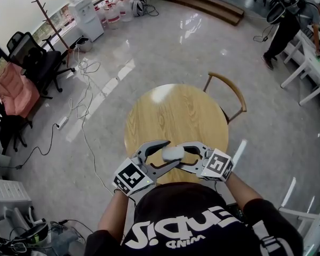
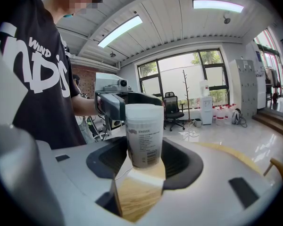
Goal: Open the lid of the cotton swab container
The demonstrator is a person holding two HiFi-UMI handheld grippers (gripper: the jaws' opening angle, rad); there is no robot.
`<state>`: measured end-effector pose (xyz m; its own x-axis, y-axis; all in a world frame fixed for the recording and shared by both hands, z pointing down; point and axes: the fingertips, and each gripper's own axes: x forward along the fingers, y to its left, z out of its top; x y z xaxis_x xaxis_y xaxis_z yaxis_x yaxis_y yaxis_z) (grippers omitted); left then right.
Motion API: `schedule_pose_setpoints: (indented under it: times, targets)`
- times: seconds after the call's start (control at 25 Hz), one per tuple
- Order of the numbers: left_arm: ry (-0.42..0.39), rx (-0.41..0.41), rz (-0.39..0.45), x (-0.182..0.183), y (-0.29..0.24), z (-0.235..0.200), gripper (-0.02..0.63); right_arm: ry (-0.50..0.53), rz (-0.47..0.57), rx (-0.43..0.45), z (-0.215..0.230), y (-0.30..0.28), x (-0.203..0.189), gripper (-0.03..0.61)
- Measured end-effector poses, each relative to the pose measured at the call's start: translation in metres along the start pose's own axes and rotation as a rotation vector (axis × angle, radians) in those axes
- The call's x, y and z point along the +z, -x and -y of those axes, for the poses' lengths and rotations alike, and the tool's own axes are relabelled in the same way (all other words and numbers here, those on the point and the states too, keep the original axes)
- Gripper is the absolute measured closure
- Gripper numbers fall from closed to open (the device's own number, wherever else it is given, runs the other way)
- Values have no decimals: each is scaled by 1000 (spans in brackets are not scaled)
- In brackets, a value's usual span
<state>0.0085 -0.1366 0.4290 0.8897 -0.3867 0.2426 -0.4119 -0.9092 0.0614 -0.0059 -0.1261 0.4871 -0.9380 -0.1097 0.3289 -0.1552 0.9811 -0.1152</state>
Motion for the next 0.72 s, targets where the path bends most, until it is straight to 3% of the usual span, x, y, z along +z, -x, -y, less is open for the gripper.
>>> schedule_pose_setpoints:
  times: [0.28, 0.44, 0.6, 0.72]
  targets:
    - [51, -16, -24, -4, -3, -1, 351, -11, 7, 4, 0, 1, -2, 355]
    - [176, -44, 18, 0, -4, -1, 356, 56, -30, -23, 0, -1, -8, 359]
    - [223, -46, -2, -1, -4, -1, 356, 54, -26, -24, 0, -3, -11, 359]
    - [312, -60, -9, -3, -4, -4, 356, 61, -33, -27, -1, -3, -13, 359]
